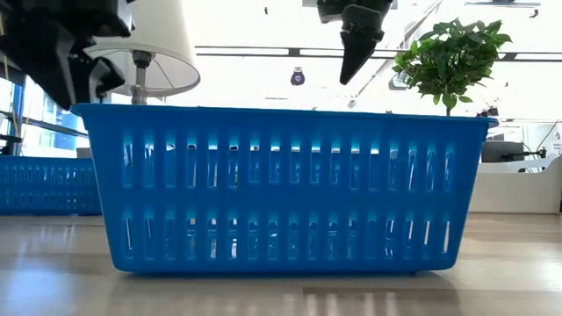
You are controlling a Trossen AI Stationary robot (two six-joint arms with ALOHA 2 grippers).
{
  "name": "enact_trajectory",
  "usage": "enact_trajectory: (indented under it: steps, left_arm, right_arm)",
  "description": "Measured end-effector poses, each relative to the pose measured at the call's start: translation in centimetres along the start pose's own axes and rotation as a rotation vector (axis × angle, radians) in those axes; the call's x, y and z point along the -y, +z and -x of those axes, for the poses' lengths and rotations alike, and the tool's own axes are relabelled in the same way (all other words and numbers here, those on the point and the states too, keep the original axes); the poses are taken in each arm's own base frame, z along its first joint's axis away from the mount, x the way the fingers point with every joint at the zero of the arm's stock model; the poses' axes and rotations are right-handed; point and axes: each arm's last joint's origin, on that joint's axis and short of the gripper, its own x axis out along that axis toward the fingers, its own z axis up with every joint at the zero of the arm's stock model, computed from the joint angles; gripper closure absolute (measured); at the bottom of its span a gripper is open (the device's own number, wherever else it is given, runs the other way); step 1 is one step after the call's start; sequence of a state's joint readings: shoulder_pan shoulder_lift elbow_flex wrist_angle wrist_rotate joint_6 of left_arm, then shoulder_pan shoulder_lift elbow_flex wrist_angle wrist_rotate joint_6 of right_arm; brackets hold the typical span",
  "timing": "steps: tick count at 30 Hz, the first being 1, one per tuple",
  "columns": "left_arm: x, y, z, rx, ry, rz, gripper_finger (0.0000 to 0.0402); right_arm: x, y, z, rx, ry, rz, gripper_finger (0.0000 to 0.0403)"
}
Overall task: Stack baskets by color
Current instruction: Stack the left blue bin on top of the right blue bin
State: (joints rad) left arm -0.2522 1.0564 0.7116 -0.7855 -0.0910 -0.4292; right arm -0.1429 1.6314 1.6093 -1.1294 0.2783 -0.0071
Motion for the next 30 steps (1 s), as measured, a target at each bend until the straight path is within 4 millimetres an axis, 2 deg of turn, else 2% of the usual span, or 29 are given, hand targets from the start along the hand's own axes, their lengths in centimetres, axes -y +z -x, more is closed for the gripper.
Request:
enact_trajectory:
  steps: [8, 30]
  left_arm:
    - [0.8, -0.4, -1.6, -0.104, 0.038, 0.019, 0.0273]
    - [1.1, -0.6, -5.2, -0.270, 0.131, 0.051, 0.0275]
  right_arm:
    - [0.0, -0.1, 0.0, -0.008, 0.001, -0.001, 0.0288]
    - [-0.1, -0.1, 0.0, -0.012, 0.027, -0.023, 0.0288]
